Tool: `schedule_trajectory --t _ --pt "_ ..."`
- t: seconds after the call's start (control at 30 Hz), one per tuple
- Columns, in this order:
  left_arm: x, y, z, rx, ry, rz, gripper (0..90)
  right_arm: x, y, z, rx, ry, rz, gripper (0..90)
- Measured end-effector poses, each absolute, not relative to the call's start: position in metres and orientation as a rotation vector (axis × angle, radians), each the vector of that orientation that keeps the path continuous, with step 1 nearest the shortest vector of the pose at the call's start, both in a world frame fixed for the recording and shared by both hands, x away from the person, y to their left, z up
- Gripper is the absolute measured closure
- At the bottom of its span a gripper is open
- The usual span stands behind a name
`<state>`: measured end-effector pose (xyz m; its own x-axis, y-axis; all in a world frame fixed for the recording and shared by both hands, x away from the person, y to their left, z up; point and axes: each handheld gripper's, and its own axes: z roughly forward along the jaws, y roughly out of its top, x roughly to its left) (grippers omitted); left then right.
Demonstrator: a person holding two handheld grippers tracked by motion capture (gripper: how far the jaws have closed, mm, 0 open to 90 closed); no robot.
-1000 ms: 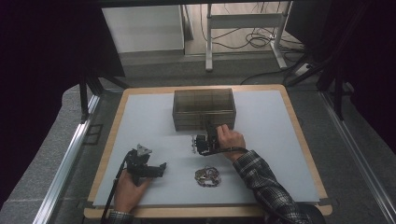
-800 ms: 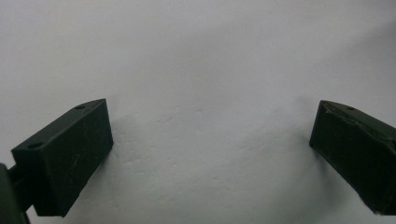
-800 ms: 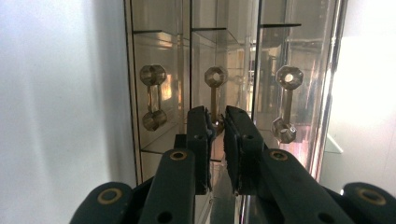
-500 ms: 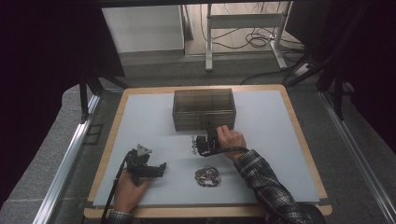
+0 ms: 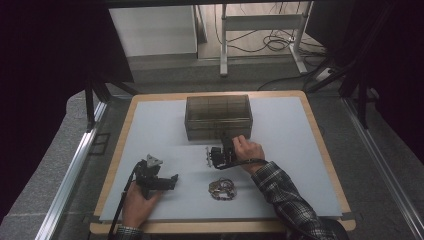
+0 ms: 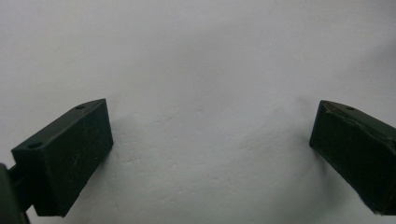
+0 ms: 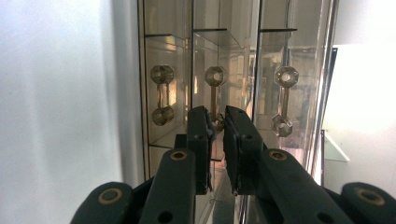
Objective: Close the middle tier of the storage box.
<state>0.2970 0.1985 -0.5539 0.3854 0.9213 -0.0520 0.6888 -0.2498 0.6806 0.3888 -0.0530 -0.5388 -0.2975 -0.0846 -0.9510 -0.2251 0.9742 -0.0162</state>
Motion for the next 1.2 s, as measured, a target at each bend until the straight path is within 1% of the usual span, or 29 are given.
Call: schedule_trajectory --t 1.2 --pt "0.297 0.198 -0.554 2.024 1.377 0.481 0.0 0.374 -0.058 -0.536 -0.239 1.897 0.168 79.6"
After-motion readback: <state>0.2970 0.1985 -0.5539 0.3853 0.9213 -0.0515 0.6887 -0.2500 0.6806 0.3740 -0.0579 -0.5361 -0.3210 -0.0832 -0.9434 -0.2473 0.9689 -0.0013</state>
